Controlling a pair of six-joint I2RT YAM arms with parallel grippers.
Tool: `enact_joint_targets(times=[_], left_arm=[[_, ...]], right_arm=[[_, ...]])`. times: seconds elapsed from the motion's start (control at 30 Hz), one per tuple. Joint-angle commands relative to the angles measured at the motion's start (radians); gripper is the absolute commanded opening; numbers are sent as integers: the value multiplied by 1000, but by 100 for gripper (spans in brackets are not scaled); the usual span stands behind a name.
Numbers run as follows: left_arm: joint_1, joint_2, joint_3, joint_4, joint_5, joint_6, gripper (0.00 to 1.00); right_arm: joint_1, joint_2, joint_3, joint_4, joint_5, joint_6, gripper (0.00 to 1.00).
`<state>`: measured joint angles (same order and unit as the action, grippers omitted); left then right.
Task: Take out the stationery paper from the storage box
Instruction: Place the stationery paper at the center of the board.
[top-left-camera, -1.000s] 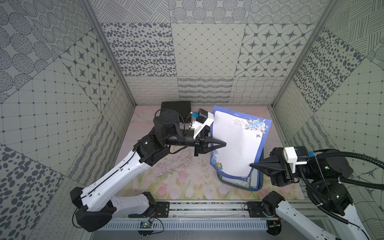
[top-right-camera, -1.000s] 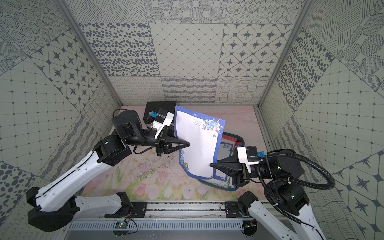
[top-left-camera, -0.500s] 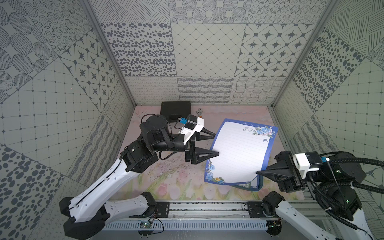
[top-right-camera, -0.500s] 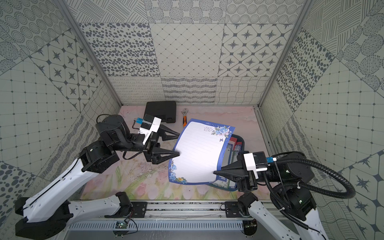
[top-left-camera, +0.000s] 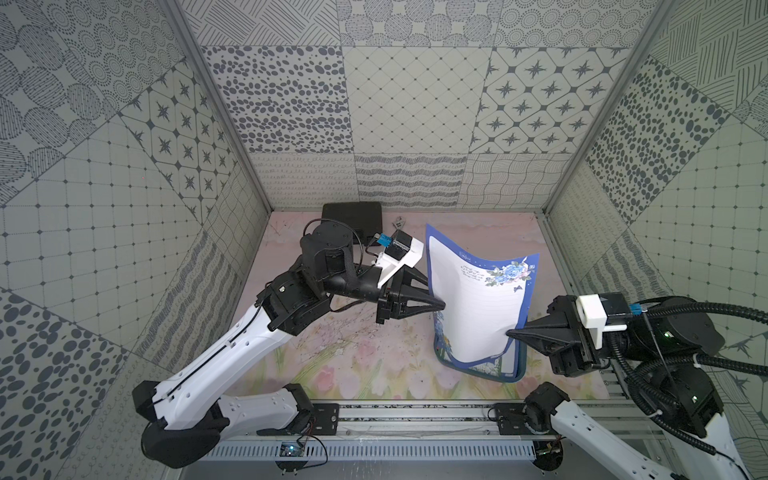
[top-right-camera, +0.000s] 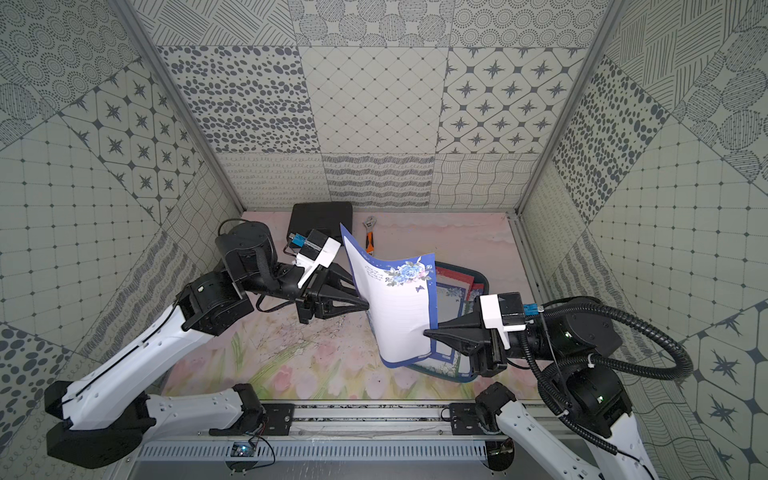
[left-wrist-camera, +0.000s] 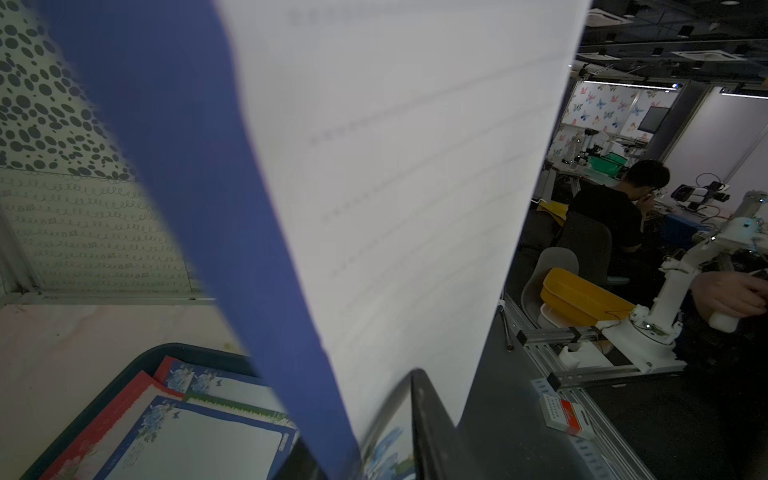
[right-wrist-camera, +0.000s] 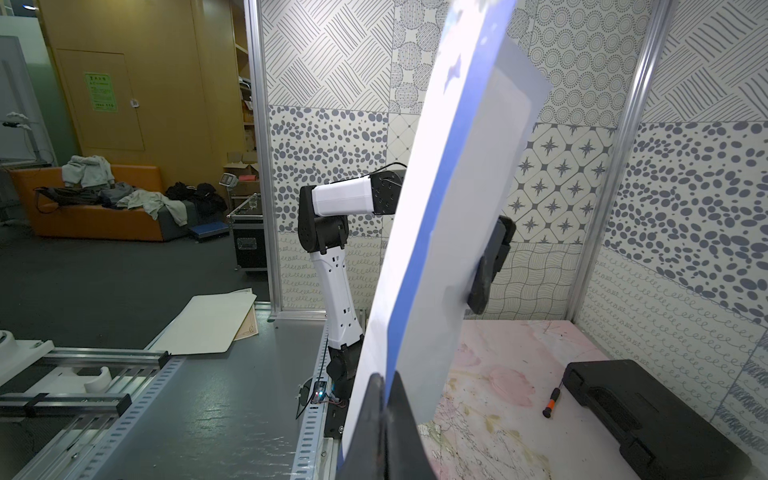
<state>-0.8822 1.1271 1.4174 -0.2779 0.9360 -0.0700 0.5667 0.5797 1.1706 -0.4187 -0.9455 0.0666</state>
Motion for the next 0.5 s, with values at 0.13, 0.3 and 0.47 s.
enact_joint_targets(times=[0.13, 0.3, 0.47], left_arm=[[-6, -52, -45, 80, 32, -7, 17], [-6, -65, -50, 63, 39, 0, 12], [-6, -101, -76, 62, 27, 6, 9]], right_arm=[[4, -20, -43, 34, 45, -16, 0], [4, -8, -63, 61, 99, -25, 0], [2, -2, -65, 40, 175, -50, 0]])
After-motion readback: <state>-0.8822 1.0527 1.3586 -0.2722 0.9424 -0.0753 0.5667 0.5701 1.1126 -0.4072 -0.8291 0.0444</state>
